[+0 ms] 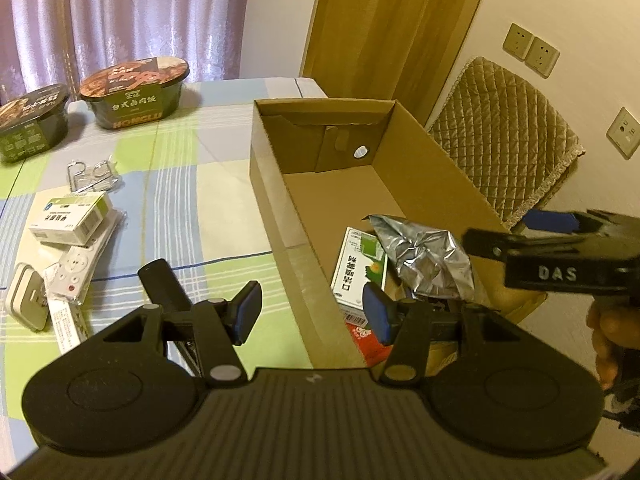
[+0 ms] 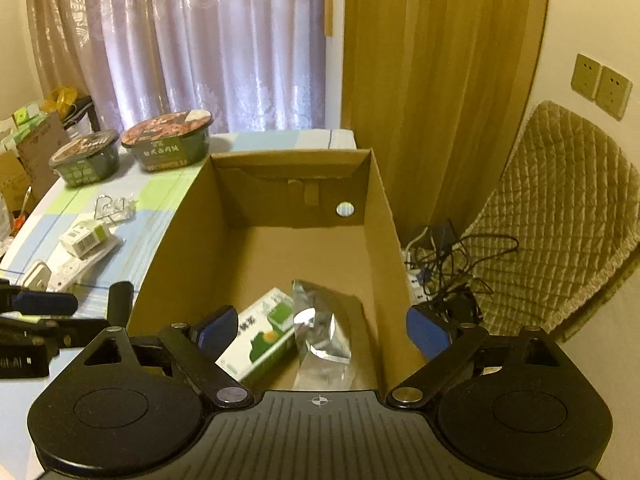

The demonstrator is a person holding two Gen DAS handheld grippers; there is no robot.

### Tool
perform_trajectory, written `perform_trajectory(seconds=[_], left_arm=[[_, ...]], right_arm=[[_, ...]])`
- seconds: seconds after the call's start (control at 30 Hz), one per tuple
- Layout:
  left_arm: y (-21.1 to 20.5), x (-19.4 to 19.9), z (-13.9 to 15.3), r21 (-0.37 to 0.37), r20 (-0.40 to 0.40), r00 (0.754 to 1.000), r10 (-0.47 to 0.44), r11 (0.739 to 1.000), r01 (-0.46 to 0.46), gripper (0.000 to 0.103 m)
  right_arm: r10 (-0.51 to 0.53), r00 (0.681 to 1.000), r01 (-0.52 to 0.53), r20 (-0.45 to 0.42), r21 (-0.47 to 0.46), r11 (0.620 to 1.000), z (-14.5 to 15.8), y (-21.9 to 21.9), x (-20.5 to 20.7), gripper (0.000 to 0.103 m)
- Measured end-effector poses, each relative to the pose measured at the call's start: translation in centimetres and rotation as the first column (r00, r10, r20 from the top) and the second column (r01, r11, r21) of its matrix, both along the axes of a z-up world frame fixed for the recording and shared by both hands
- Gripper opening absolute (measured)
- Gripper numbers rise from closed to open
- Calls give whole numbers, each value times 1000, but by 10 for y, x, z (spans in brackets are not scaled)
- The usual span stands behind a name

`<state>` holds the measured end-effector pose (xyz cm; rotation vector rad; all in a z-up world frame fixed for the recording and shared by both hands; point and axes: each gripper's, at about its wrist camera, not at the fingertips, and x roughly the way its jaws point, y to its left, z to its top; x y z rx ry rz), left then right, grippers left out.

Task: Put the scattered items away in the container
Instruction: 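Open the left gripper to drop the medicine box while the right gripper drops the foil bag, then withdraw both tools from the box toward the black remote and white items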

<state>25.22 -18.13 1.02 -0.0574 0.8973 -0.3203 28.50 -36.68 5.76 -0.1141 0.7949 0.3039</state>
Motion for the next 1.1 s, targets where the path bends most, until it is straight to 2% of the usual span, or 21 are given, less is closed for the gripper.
perform_trajectory(seconds=[0.23, 0.43, 0.67, 1.1], left_arm=[[14, -16, 3, 2, 1, 1000, 17, 1000, -17, 51], [38, -37, 0, 12, -9, 999, 52, 999, -52, 52], [89, -65, -11, 35, -46, 990, 133, 991, -132, 53], [181, -105, -16, 50, -51, 960, 276, 961, -274, 54]], right_arm=[[-2, 1000, 3, -12, 21, 1000, 6, 1, -28, 96], [42, 999, -42, 6, 44, 998, 18, 24, -55, 96], [147, 989, -147, 13, 52, 988, 27, 68, -88, 96], [276, 961, -276, -1, 27, 961, 23, 147, -115, 96]])
